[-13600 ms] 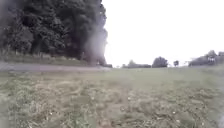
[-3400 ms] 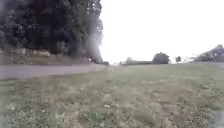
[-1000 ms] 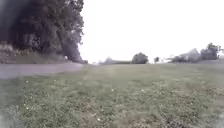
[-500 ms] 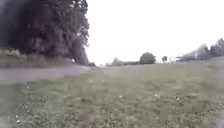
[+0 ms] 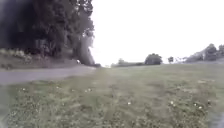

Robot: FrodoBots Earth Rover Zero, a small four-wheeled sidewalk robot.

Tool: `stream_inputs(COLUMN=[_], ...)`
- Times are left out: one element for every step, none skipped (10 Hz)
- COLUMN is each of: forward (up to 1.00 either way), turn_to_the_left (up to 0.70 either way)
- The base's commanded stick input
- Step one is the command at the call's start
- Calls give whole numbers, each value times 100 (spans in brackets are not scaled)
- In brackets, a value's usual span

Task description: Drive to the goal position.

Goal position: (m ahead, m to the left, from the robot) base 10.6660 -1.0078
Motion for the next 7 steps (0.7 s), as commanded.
stream_inputs(forward=[70,70,70,70,70,70,70], turn_to_the_left=[-35,-35,-35,-35,-35,-35,-35])
